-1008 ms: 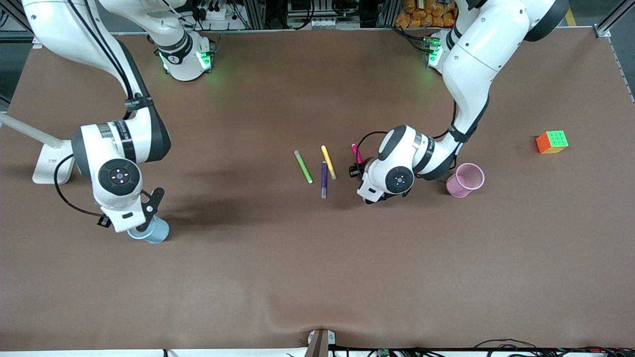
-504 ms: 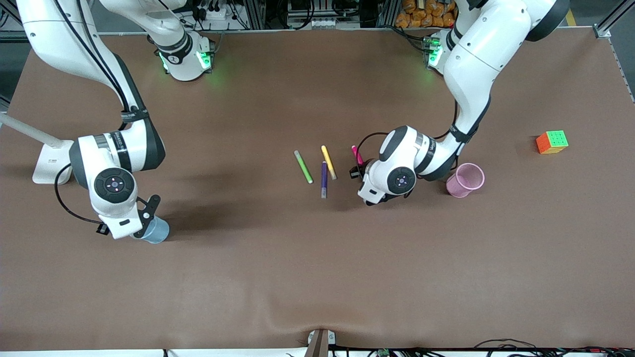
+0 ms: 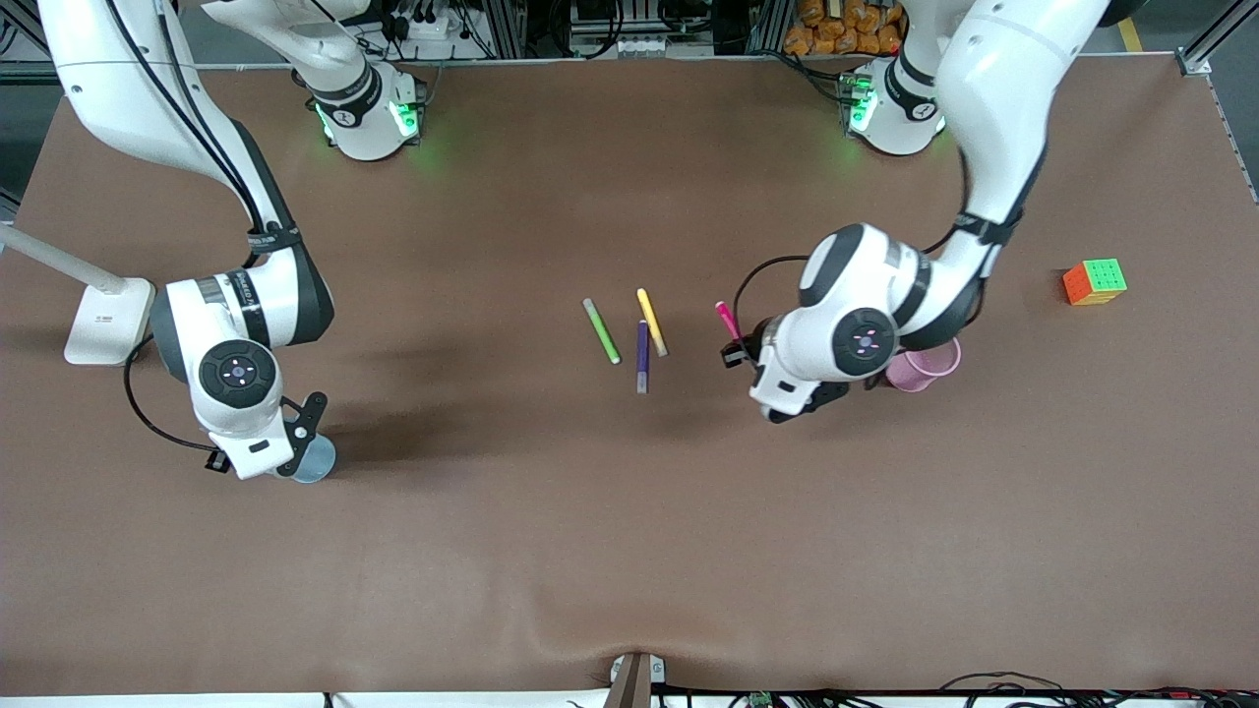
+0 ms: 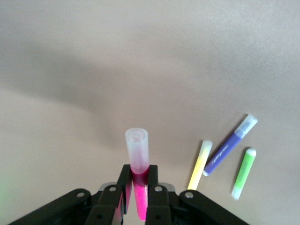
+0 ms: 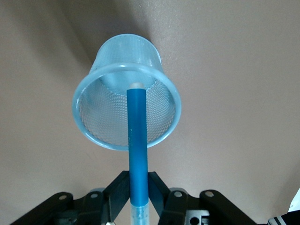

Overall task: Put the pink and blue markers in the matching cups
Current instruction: 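Lower the blue marker into the cup while the left gripper lifts pink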

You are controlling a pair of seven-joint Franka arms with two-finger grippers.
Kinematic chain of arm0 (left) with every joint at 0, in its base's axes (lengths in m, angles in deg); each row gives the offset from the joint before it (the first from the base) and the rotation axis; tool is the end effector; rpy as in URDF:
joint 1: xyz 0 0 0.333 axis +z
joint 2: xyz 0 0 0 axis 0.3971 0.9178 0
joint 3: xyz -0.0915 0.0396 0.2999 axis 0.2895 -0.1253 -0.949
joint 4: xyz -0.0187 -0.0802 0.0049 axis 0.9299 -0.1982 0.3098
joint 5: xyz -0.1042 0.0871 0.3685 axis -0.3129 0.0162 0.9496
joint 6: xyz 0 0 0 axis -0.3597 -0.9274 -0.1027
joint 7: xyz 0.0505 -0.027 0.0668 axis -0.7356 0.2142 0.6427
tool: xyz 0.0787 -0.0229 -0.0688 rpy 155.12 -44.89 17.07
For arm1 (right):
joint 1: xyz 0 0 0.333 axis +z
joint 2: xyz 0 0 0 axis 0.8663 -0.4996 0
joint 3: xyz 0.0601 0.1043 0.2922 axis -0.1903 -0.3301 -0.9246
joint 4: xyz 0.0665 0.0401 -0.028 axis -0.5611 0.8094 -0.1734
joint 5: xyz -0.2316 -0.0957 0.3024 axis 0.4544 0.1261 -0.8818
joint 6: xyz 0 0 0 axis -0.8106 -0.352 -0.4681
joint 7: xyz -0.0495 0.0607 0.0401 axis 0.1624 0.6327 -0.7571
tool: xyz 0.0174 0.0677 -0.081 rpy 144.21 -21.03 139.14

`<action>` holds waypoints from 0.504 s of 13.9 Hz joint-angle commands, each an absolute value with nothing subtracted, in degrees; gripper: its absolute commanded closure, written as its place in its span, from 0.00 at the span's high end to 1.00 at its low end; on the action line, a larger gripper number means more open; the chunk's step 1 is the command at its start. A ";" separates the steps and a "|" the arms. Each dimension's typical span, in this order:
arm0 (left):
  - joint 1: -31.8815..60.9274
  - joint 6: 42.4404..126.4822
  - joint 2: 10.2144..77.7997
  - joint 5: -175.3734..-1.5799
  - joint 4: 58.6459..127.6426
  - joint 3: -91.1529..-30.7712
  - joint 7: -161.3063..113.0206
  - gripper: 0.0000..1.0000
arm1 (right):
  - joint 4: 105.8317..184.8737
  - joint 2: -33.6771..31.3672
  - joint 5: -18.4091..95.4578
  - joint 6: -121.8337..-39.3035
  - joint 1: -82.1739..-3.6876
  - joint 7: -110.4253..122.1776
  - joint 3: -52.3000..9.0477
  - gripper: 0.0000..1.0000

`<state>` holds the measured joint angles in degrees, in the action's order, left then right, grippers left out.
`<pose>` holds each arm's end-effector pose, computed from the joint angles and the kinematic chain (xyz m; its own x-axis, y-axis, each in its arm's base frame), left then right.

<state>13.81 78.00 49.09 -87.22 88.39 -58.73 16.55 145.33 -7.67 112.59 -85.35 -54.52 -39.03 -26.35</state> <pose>0.5716 -0.3131 0.3018 0.8608 0.3458 -0.3734 0.3800 -0.9248 0.0196 0.6578 0.0266 0.2777 0.2363 0.8252 -0.5131 0.9717 -0.1983 0.1285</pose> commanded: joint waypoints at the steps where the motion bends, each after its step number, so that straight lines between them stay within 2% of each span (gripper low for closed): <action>1: 13.91 71.46 45.65 -82.15 84.85 -58.90 17.13 0.00 | 145.30 -8.01 114.04 -86.32 -55.90 -38.49 -27.34 0.00; 5: 14.96 67.60 43.52 -78.80 81.34 -59.07 16.96 0.00 | 145.21 -8.54 114.04 -87.20 -55.90 -38.13 -27.34 0.00; 7: 15.05 64.96 43.52 -76.16 78.18 -58.98 16.78 0.00 | 145.21 -8.54 114.13 -87.29 -55.90 -38.13 -27.34 0.08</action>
<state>14.91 68.13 43.52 -78.69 81.37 -59.10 16.57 145.33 -8.33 112.59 -86.74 -54.68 -38.93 -26.35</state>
